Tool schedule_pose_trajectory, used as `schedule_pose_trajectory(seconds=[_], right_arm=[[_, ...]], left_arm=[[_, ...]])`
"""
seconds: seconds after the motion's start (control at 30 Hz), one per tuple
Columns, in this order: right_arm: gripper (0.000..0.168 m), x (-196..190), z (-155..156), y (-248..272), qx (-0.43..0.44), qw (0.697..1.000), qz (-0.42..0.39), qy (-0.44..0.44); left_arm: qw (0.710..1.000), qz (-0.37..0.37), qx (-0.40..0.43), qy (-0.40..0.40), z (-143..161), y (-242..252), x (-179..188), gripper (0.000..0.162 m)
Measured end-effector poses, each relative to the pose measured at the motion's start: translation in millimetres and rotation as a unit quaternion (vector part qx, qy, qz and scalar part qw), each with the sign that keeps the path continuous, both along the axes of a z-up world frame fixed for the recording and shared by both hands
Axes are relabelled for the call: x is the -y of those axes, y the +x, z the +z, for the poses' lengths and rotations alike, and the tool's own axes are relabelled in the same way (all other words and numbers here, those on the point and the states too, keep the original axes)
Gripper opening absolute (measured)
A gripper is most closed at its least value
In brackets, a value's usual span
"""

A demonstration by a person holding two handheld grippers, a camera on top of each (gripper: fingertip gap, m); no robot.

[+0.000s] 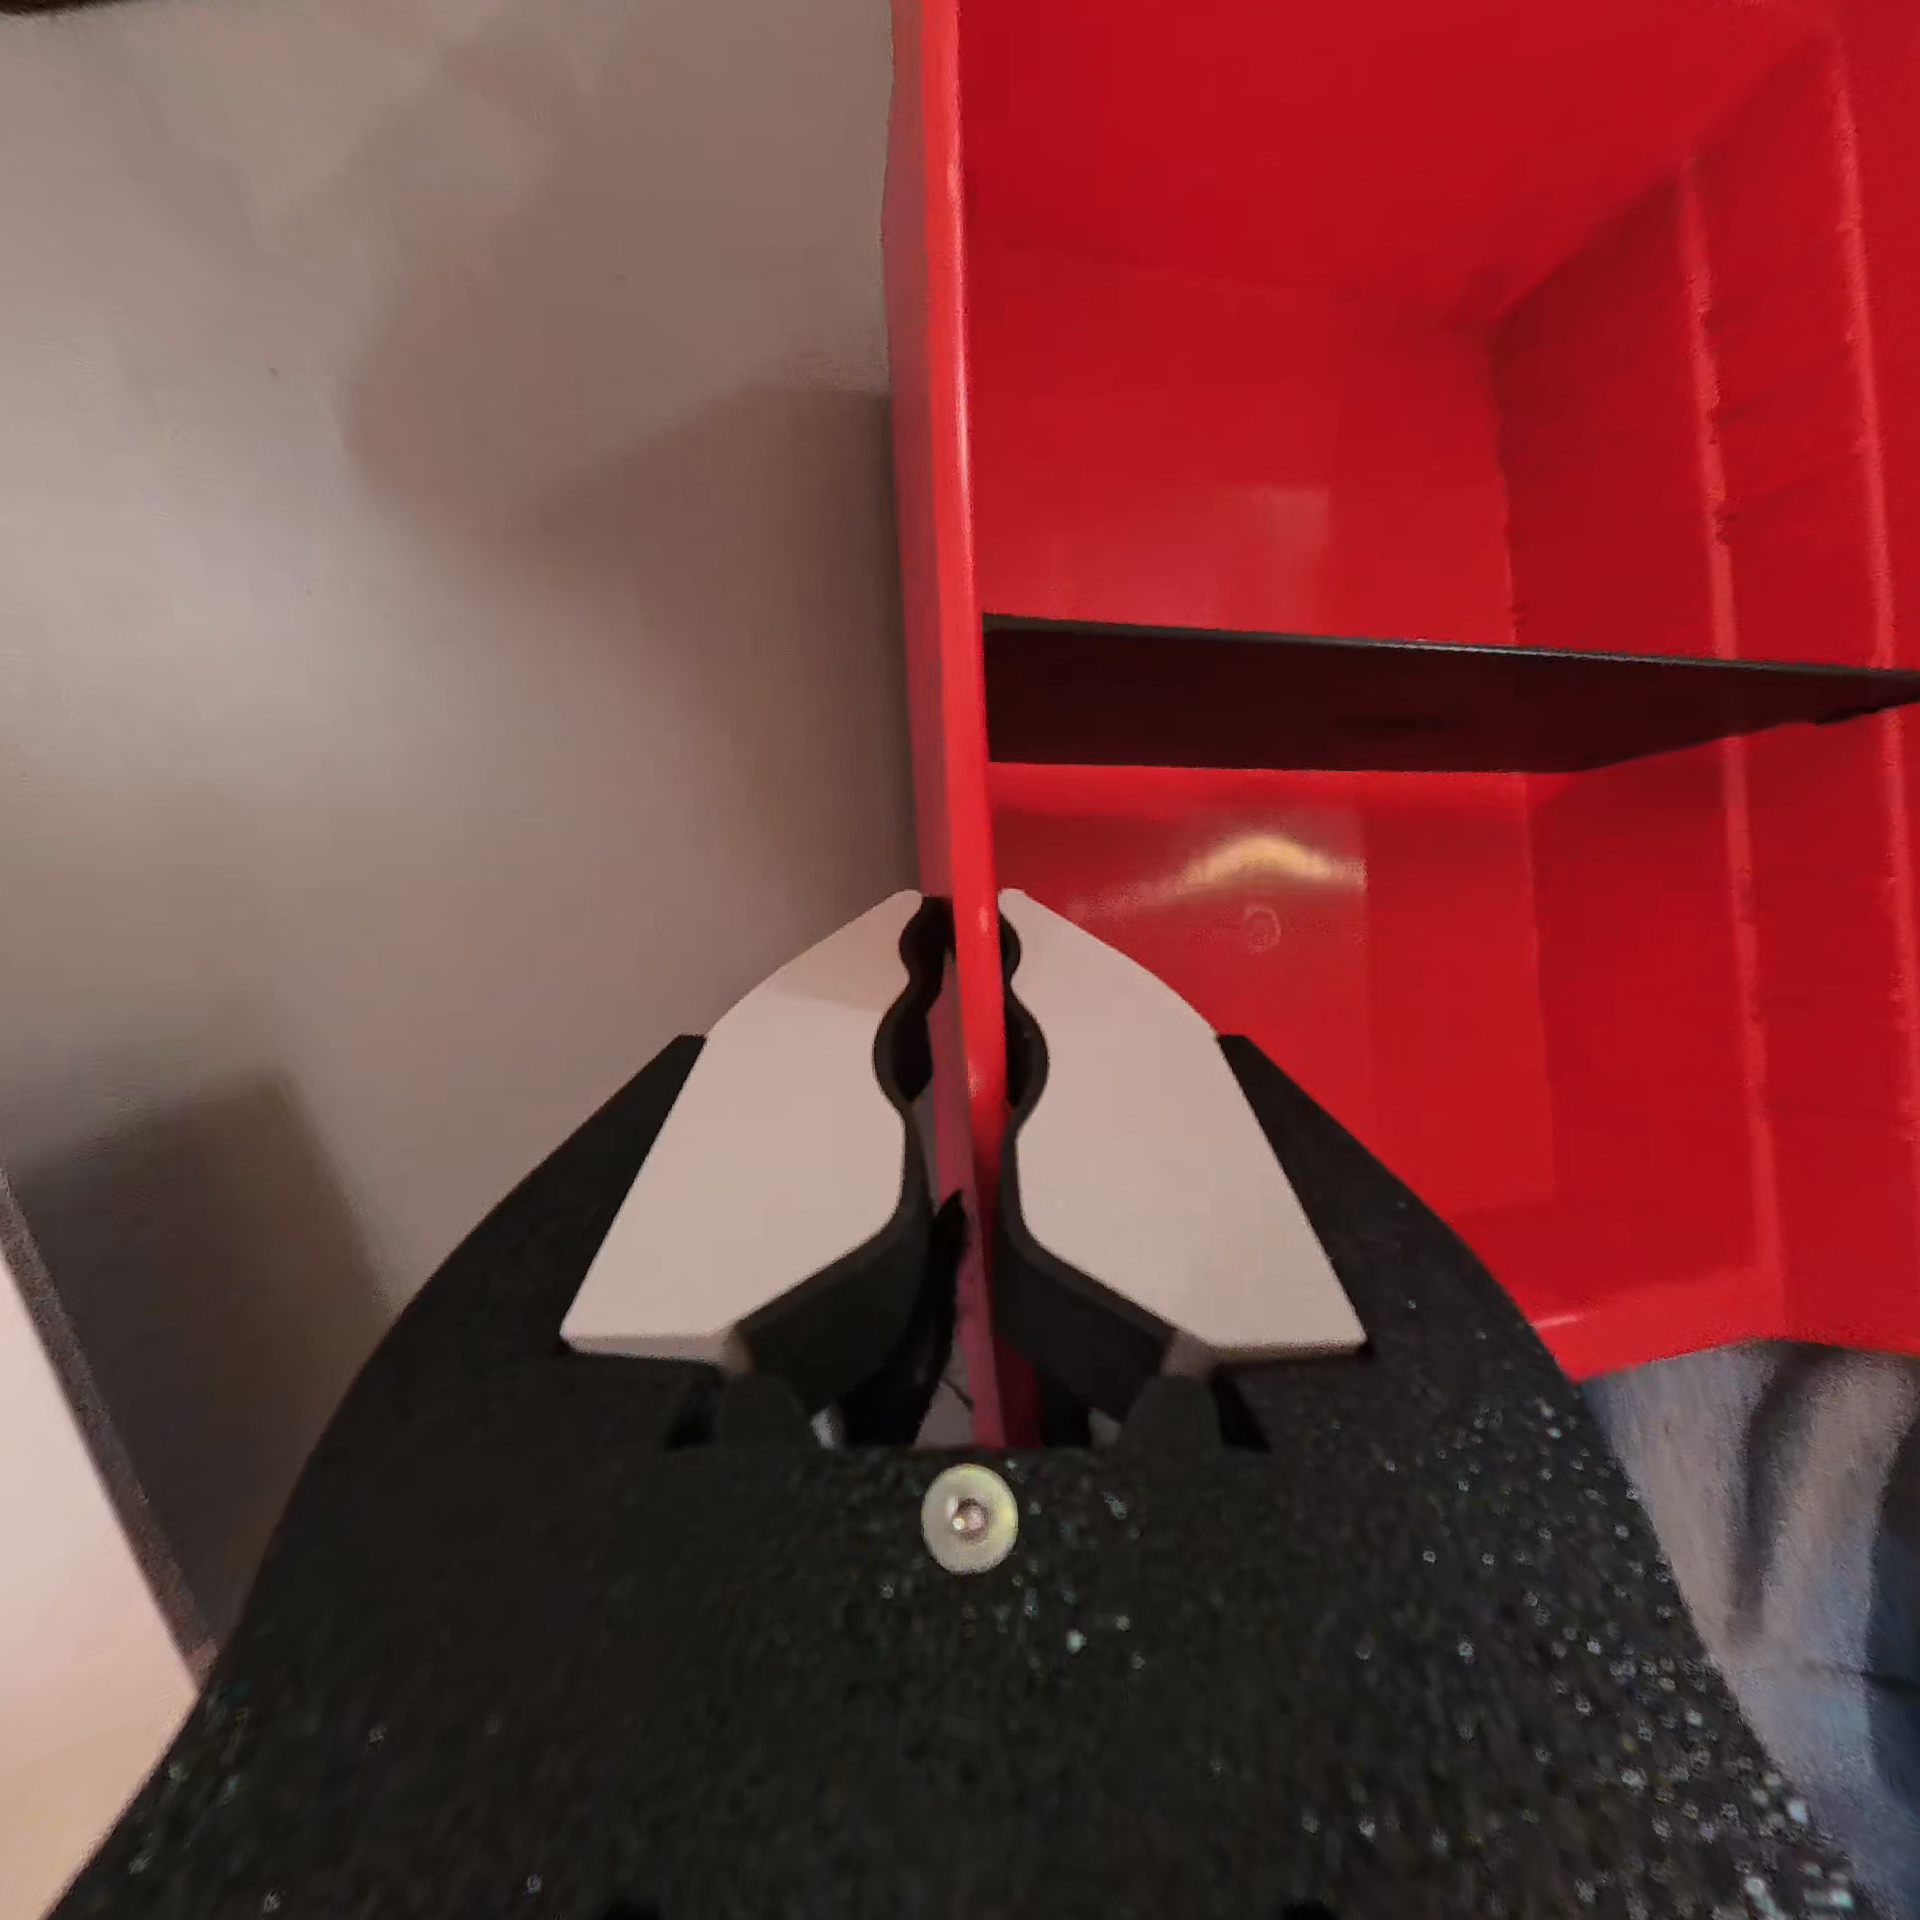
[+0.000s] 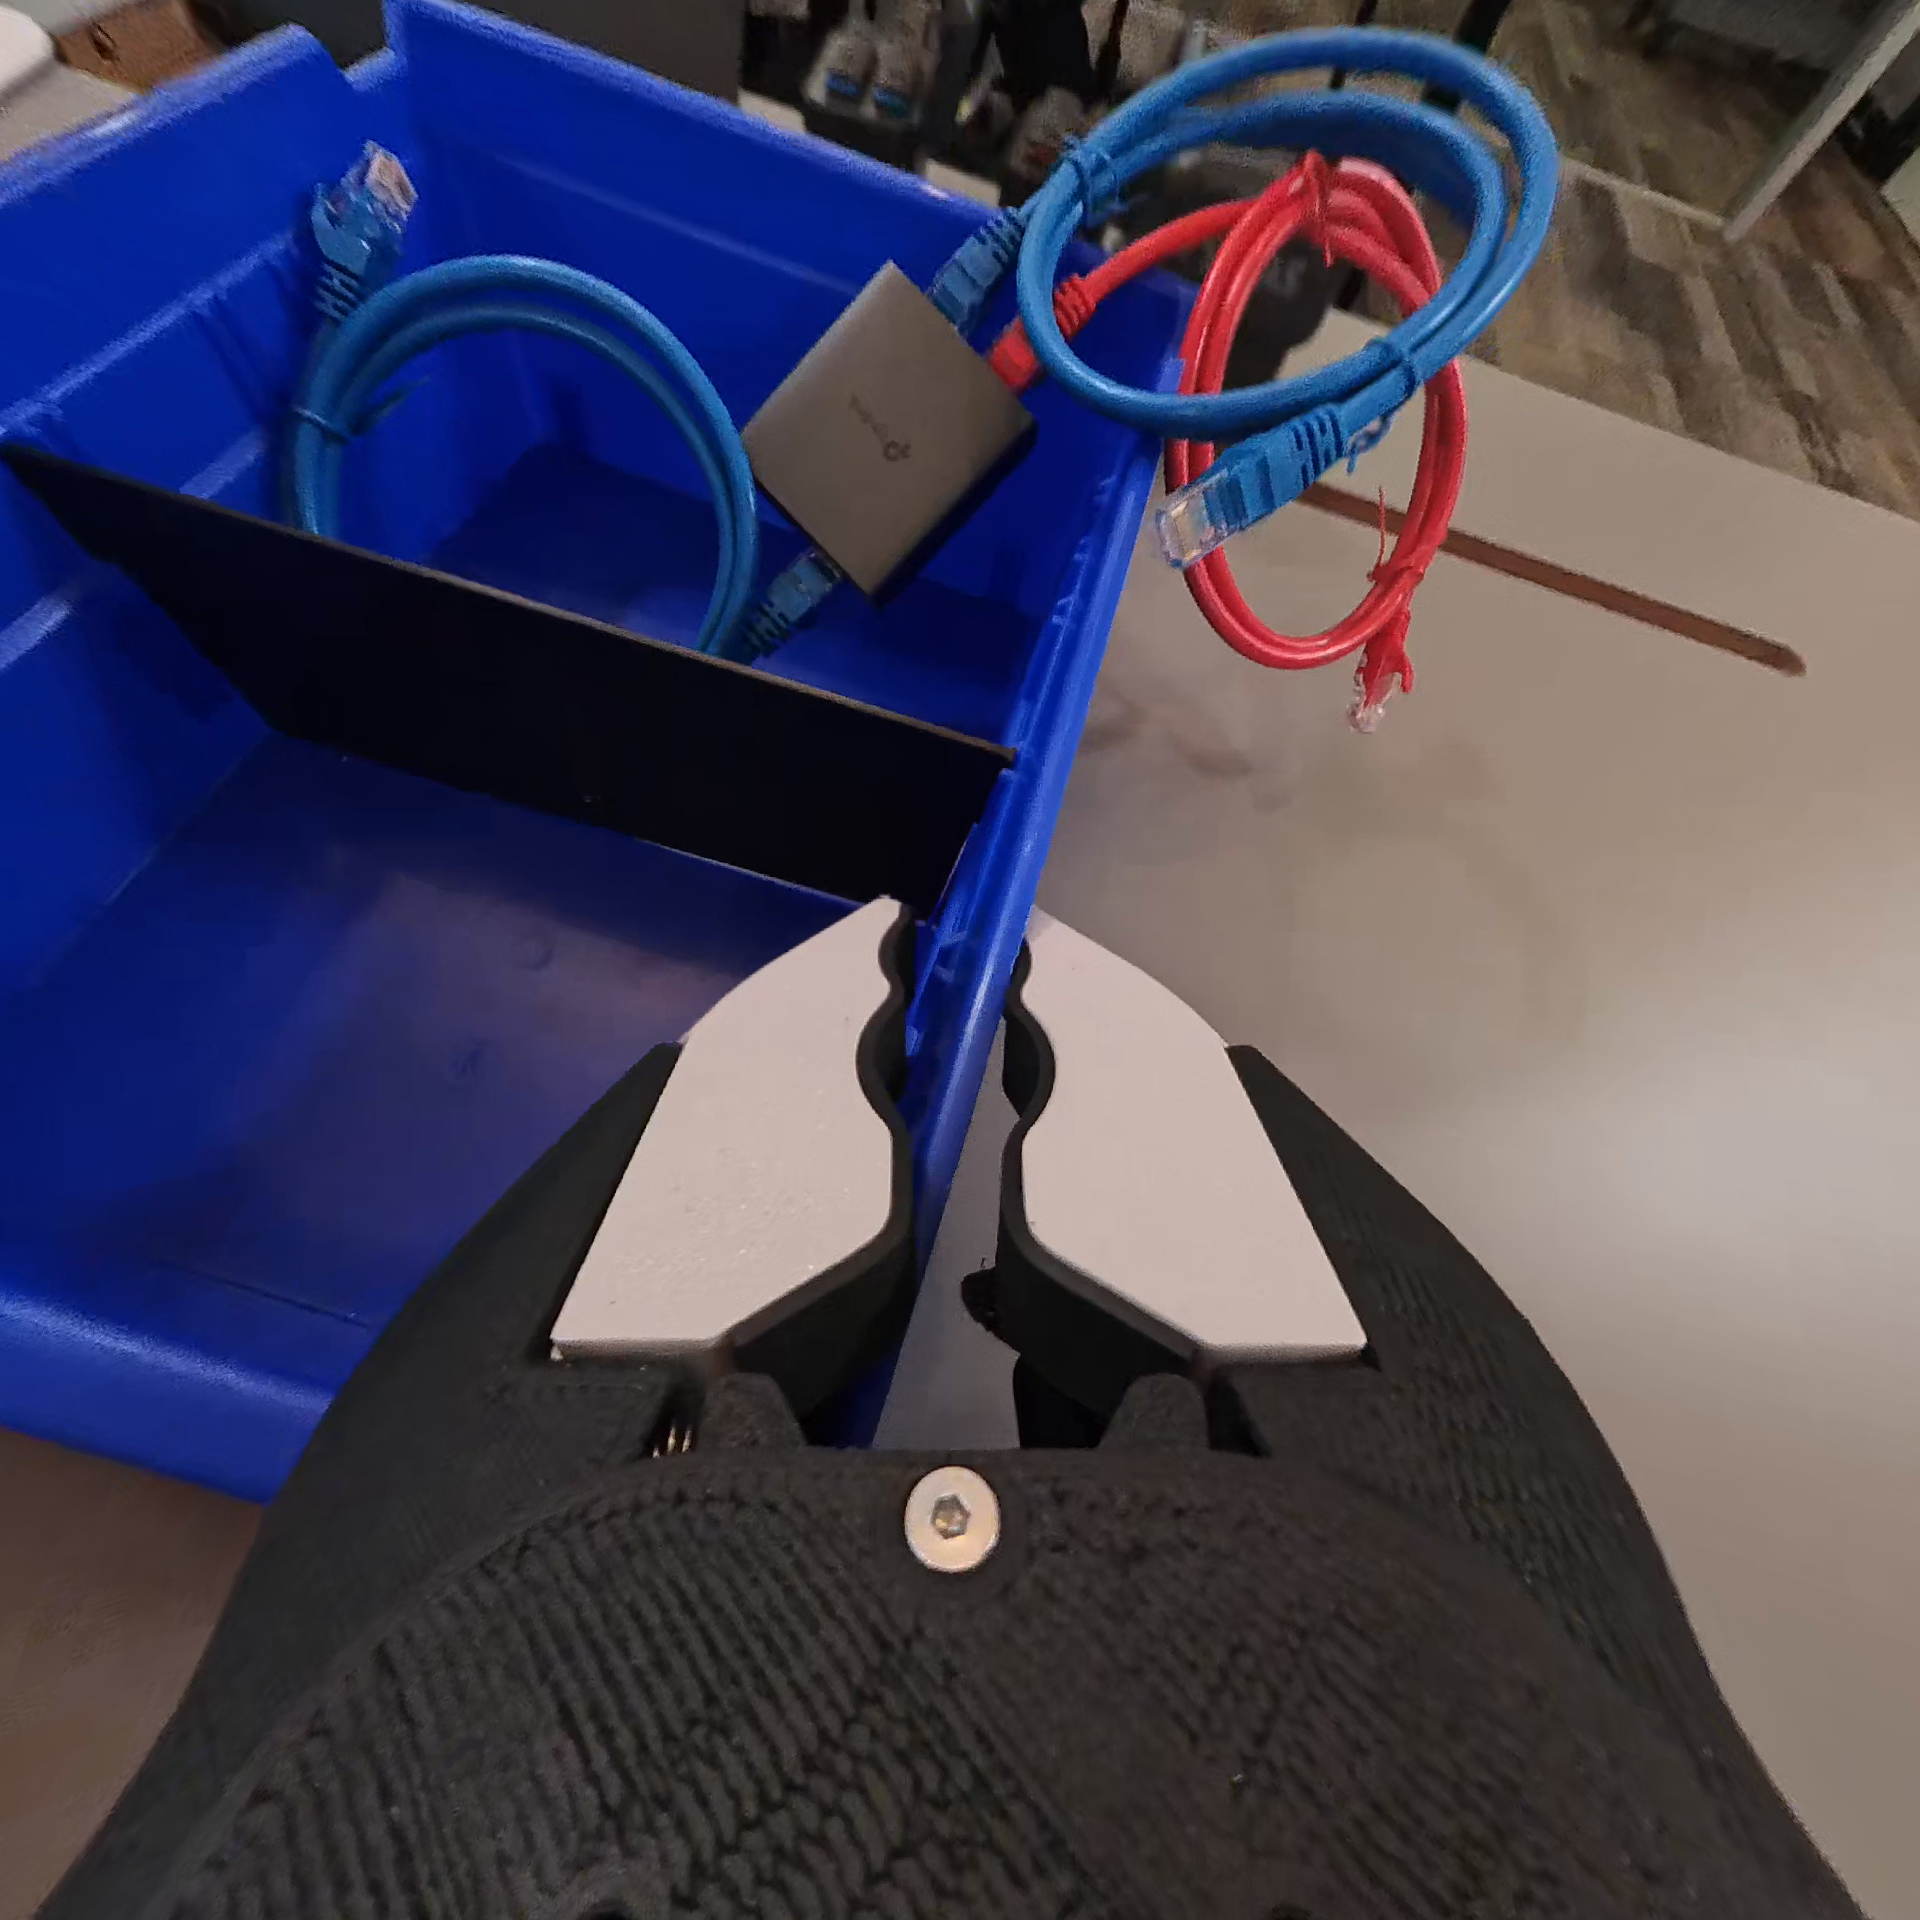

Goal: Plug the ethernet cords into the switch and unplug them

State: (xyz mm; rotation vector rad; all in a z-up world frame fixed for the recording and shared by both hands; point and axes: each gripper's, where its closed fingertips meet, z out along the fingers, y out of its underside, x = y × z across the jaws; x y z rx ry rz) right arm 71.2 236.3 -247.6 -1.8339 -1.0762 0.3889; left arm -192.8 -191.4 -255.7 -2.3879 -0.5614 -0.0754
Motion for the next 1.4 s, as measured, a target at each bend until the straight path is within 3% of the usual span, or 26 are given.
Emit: schedule_pose_trajectory(seconds=[0.13, 0.33, 0.53, 0.63, 0.73, 0.93, 1.1, 1.2, 1.4], right_arm=[[0.021, 13.5, 3.3, -17.1, -0.028, 0.999, 0.023, 0.024], [0.020, 7.0, 17.6, 2.9, -0.063, 0.997, 0.025, 0.039], [0.018, -7.6, 66.0, 47.5, -0.146, 0.987, -0.004, 0.069], [0.017, -21.7, 82.1, 77.8, -0.155, 0.982, -0.046, 0.100], [0.016, -30.0, 95.2, 108.7, -0.177, 0.975, -0.077, 0.109], [0.016, -42.7, 129.1, 204.1, -0.192, 0.952, -0.172, 0.166], [0.016, -45.8, 160.5, 309.5, -0.194, 0.919, -0.273, 0.208], [0.016, -44.2, 175.0, 358.7, -0.200, 0.900, -0.317, 0.224], [0.016, -40.0, 175.0, 390.5, -0.202, 0.898, -0.318, 0.227]], left_arm=[[1.000, 0.014, -0.002, 0.008, 10.8, -0.7, 16.8, 0.007], [1.000, 0.029, -0.002, 0.003, 30.6, -3.2, 35.7, 0.008], [0.999, -0.024, -0.025, 0.030, 108.3, 2.8, 6.3, 0.008], [0.994, -0.094, -0.046, 0.043, 159.4, 18.5, -48.1, 0.008], [0.979, -0.189, -0.056, 0.052, 198.9, 52.0, -128.5, 0.007], [0.933, -0.350, -0.060, 0.065, 227.0, 153.4, -314.1, 0.007], [0.909, -0.404, -0.052, 0.085, 197.8, 260.2, -453.7, 0.008], [0.914, -0.395, -0.039, 0.088, 163.4, 322.4, -521.5, 0.008], [0.947, -0.311, -0.008, 0.075, 91.9, 389.6, -587.4, 0.008]])
